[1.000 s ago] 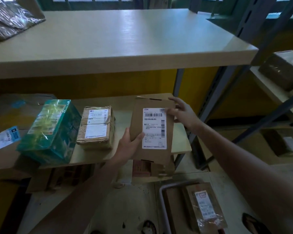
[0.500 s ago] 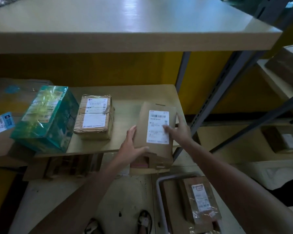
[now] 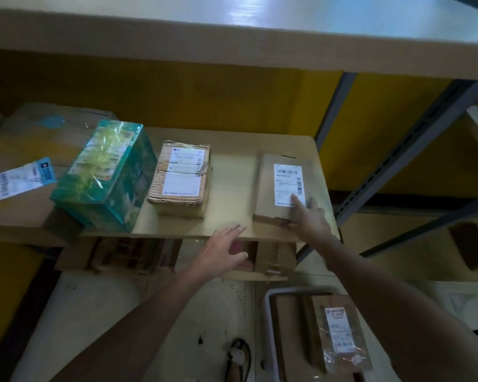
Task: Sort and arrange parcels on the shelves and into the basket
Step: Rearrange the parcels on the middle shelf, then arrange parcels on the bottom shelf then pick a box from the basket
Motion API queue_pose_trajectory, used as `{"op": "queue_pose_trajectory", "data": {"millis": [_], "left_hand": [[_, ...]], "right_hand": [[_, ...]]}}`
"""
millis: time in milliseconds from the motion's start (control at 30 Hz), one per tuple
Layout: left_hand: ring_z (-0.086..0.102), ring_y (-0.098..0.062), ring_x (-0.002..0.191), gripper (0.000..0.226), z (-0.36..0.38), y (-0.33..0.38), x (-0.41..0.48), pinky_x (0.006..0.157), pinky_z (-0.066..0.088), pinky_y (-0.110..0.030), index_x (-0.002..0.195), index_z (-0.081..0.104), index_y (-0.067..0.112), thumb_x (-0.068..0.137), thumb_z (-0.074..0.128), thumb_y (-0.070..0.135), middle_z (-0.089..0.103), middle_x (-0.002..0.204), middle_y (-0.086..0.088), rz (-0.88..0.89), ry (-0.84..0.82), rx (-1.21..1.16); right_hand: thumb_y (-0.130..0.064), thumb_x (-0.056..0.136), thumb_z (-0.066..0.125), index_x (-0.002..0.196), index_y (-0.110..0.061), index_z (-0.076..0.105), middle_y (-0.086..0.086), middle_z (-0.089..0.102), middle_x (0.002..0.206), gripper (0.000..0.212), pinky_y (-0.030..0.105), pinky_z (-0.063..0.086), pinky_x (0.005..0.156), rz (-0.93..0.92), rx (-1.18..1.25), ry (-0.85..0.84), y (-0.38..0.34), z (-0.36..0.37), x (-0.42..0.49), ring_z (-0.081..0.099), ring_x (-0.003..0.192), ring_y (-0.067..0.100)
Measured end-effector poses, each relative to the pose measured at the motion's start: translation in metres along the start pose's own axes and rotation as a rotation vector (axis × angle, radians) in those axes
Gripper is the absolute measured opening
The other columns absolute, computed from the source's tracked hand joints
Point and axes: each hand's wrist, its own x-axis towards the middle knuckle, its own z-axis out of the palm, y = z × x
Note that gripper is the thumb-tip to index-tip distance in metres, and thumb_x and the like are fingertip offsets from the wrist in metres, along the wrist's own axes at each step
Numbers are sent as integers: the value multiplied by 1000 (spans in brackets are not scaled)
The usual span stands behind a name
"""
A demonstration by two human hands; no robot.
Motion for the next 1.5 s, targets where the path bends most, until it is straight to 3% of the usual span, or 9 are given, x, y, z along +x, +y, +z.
{"op": "queue_pose_trajectory", "data": {"millis": [167,400,567,800,967,1067,1200,1333,1500], "left_hand": [[31,-17,135,54,-22,-24,-23,112,25,-34,138,40,18,87,58,17,38,146,-2,-61,159,-68],[52,-23,117,42,-79,-105,-101,95,33,-20,126,55,7,84,61,10,56,129,-12,-125,311,-98],[56,-26,112,35,-135,-202,-196,89,38,-22,122,58,7,88,57,12,59,124,-14,-330,423,-179],[52,-27,117,32,-203,-314,-287,100,41,-40,123,56,9,92,50,14,54,128,-12,-501,515,-228],[53,-19,109,31,-210,-372,-271,88,38,-27,119,59,15,90,53,21,56,122,-7,-496,562,-287],[55,-20,110,28,-197,-422,-257,90,38,-23,116,61,14,88,54,14,60,122,-7,-512,592,-372],[59,-29,98,15,-169,-501,-245,82,42,-31,99,65,8,86,56,10,65,101,-14,-490,618,-365],[57,-22,97,25,-148,-594,-205,81,40,-24,111,63,8,87,57,7,60,102,-3,-390,604,-362],[55,11,80,27,-104,-704,-141,67,38,-2,98,60,34,84,62,11,54,88,20,-315,629,-381]], "right_hand": [[-37,85,63,149,-27,12,18,10,155,82,49,18,114,-127,-175,166,-45,3,-22,13,141,36],[-12,80,63,125,-8,51,11,54,119,46,31,43,85,-472,190,319,-175,39,-85,51,109,27],[-13,82,61,118,-9,55,11,57,115,37,38,47,86,-569,197,177,-273,103,-145,53,107,27],[-14,87,58,127,-14,52,13,60,119,40,43,49,91,-668,102,-197,-387,164,-192,58,108,30],[-18,90,57,121,-13,57,11,59,118,32,43,50,92,-634,99,-377,-437,210,-157,59,106,31],[-19,93,53,123,-10,56,15,60,119,32,45,46,94,-692,17,-366,-453,268,-124,58,108,34],[-27,93,55,123,-9,57,12,62,121,35,30,45,94,-749,-52,-376,-463,360,-90,59,109,25],[-27,92,54,132,-10,51,10,59,128,43,28,46,91,-742,-72,-338,-477,450,-36,59,109,22],[-31,90,54,134,-16,46,9,54,134,48,44,42,100,-772,-210,-162,-487,562,33,54,117,26]]}}
